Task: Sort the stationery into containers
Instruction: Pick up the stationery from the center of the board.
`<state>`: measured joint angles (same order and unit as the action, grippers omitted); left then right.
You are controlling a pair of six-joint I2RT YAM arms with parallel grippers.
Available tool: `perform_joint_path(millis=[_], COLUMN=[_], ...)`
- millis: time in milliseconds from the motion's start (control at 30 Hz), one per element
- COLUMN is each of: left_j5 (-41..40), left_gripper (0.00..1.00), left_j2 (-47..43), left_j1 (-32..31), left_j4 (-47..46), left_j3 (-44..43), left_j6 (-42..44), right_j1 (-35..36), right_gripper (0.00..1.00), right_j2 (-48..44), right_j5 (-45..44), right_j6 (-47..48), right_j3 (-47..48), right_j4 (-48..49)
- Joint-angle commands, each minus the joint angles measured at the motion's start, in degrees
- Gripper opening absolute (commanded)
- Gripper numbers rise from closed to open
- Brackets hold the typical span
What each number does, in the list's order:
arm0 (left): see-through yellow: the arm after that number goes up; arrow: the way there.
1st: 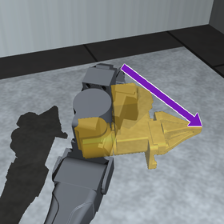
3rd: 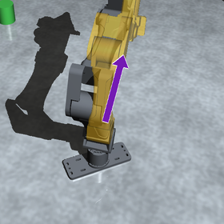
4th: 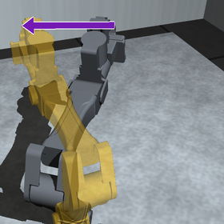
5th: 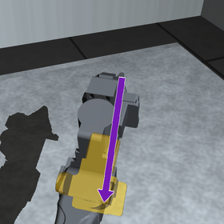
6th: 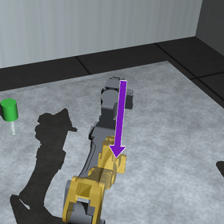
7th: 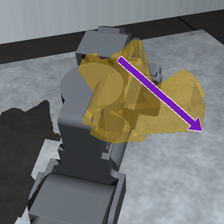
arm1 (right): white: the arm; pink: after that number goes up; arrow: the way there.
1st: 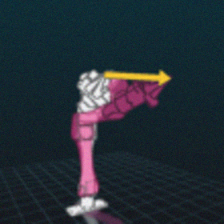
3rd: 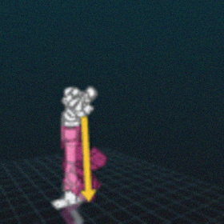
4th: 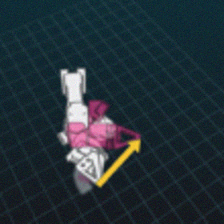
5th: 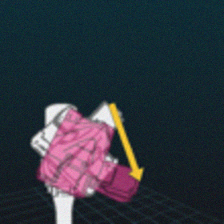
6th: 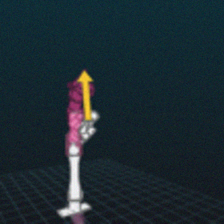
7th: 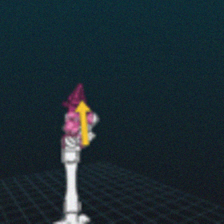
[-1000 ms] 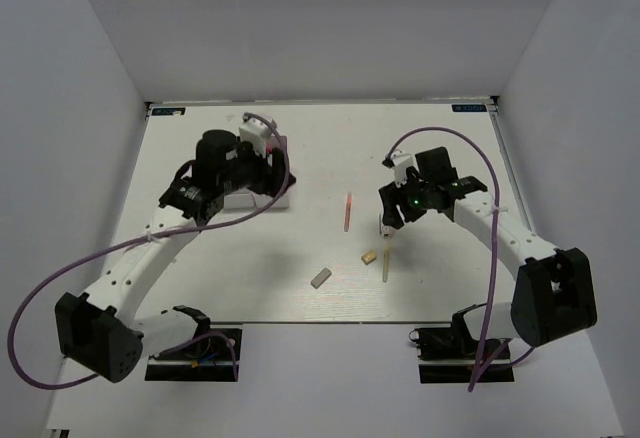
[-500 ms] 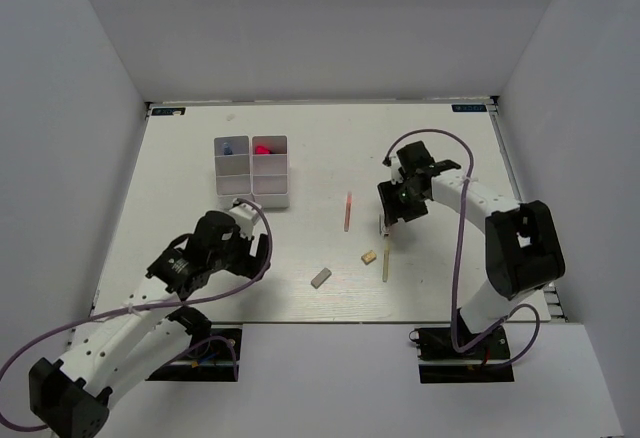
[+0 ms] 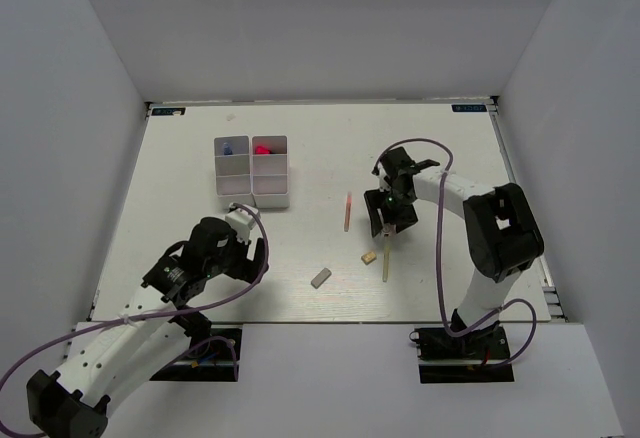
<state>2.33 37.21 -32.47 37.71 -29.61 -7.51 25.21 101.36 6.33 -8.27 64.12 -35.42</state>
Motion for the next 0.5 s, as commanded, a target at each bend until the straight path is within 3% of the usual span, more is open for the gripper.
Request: perform_joint_path(millis=[0, 333, 467], left_j5=[-0.2, -0.3, -0.6], left_gripper=[0.94, 0.94, 0.94], left_j2=[-0.7, -1.2, -1.2], left_j1=[0.2, 0.2, 0.1], left_j4=[-0.4, 0.0, 0.3], left_j3=[0.3, 0.4, 0.4], left_j6=[0.3, 0.6, 0.8], right_j1=[0.7, 1.1, 1.1], right_gripper=[0.74, 0.65, 0.56], right_j2=[1.4, -1.0, -2.6], right_j5=[-3.6, -7.7, -7.5], right_j6=[-2.0, -3.9, -3.9], right_j3=[1.5, -0.7, -1.7], right_j4=[1.2, 3.6, 3.4])
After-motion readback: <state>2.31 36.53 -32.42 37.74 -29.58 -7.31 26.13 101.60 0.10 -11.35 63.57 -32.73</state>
